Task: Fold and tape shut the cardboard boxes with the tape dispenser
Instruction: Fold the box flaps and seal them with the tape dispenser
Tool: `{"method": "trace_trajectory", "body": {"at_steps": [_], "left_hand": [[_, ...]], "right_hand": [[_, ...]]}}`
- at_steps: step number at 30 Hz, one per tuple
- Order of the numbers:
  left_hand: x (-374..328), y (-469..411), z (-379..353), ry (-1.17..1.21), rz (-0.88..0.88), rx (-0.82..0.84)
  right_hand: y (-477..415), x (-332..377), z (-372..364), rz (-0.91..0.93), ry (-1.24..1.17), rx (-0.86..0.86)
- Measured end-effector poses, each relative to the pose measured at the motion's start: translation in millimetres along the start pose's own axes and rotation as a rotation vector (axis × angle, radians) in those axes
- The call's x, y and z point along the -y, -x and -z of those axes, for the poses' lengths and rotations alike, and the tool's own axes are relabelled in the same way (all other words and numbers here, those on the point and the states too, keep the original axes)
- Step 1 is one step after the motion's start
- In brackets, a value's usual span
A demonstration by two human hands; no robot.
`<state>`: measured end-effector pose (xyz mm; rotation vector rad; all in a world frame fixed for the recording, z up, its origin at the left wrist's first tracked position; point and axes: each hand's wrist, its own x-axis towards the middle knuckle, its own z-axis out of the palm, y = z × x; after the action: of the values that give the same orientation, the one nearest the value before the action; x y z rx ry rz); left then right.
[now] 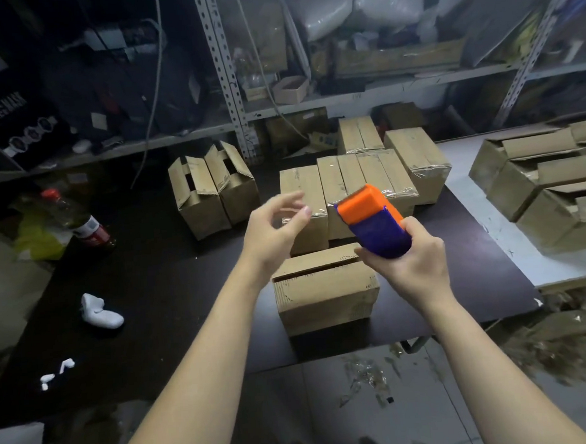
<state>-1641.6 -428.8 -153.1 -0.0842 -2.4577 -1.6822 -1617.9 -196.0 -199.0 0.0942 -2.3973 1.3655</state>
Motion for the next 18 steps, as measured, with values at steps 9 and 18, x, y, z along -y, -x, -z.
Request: {"method": "trace_trajectory", "body": {"at_steps": [9, 18], "left_hand": [[-40.5, -19.3, 34.4, 0.063, -0.046, 0.489], [-37.6, -8.7, 38.9, 0.052, -0.107, 0.423]], "right_hand": [[6.6, 15.8, -11.0, 0.280, -0.011, 0.085], [11.0, 19.8, -18.9, 0.329, 0.020, 0.076]]}}
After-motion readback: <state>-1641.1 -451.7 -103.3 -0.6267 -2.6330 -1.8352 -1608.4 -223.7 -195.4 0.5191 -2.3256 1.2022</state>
